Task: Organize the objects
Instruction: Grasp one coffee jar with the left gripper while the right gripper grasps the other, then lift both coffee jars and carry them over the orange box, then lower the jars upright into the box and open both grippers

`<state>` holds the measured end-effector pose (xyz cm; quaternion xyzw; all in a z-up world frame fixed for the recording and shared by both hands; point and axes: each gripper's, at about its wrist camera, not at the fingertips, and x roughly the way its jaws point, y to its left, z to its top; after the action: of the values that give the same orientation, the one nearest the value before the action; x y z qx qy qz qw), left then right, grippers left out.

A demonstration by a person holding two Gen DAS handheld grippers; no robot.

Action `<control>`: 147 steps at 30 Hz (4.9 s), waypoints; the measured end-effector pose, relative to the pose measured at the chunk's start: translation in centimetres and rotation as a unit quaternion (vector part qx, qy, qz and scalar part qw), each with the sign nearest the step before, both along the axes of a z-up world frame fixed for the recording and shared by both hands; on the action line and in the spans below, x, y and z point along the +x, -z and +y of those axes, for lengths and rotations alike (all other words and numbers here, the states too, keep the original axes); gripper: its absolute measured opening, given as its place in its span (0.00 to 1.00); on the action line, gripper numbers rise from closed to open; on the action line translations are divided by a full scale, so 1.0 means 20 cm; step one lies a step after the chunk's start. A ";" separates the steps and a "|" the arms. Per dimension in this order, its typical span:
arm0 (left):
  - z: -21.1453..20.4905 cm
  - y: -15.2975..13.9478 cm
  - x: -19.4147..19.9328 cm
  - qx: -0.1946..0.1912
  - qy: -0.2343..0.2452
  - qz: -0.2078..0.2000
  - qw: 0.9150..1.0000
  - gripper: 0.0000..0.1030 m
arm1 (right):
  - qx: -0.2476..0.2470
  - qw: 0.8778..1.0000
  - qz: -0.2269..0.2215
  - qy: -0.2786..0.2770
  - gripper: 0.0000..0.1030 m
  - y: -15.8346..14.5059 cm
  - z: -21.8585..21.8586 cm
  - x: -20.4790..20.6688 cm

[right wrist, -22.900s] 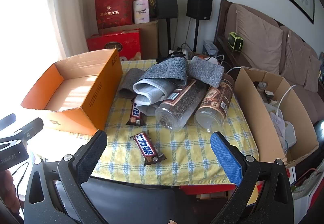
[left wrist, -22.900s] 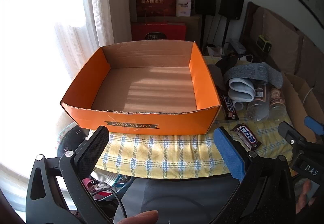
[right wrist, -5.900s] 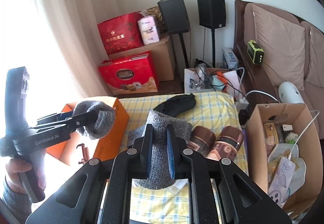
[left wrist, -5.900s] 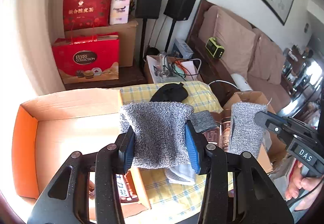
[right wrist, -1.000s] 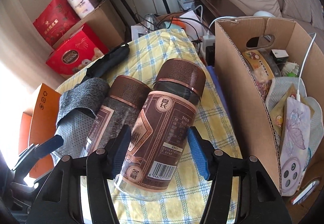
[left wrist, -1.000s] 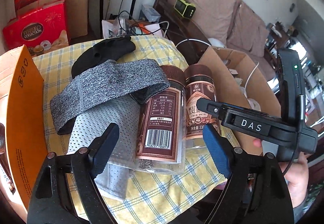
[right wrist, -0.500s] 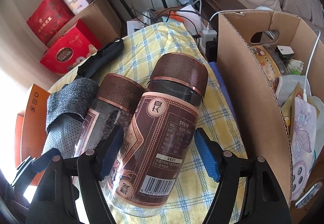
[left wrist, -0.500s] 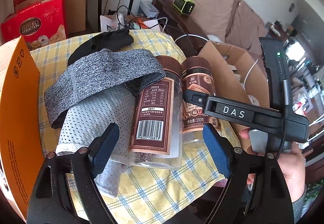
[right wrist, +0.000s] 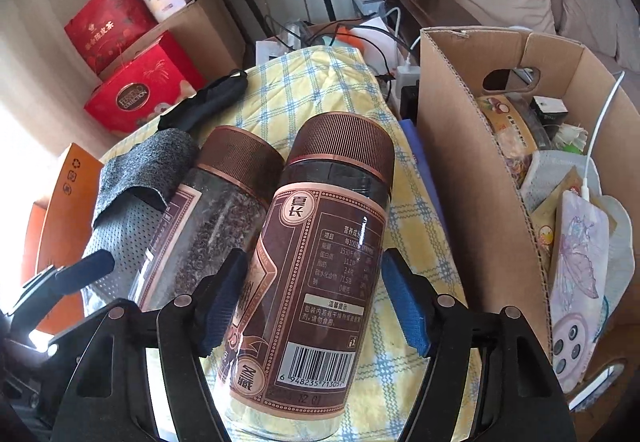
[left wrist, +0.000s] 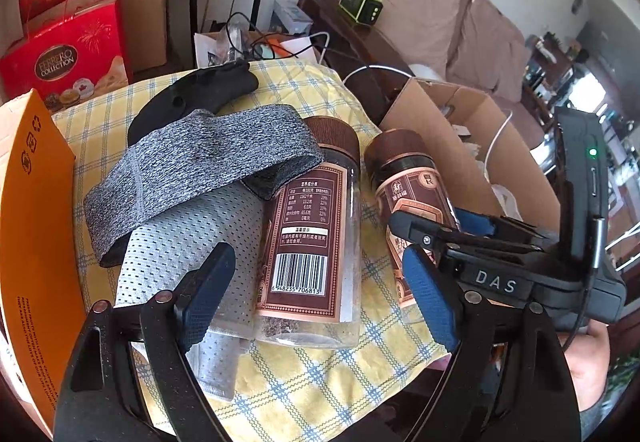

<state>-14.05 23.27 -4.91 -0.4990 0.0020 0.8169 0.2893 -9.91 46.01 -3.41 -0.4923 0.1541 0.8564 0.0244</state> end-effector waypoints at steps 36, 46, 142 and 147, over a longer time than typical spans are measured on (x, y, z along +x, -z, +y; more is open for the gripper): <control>0.12 0.23 -0.13 0.022 -0.007 -0.099 0.995 0.68 | -0.038 0.999 -0.020 -0.001 0.64 0.12 0.08 0.10; 0.18 0.26 -0.14 0.012 -0.007 -0.107 0.994 0.61 | -0.012 0.999 -0.032 -0.010 0.64 0.10 0.06 0.10; -1.83 0.08 -0.22 -0.096 -0.292 -0.011 0.952 0.60 | 0.001 0.966 0.070 -0.248 0.64 -0.41 -1.54 -0.18; -1.79 0.11 -0.21 -0.130 -0.285 -0.004 0.950 0.60 | 0.005 0.966 0.066 -0.249 0.64 -0.40 -1.55 -0.18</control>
<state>-18.19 -12.52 -7.06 -0.5154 -0.0350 0.8559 -0.0227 -13.57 14.94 4.51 -0.4576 0.0235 0.8666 -0.1978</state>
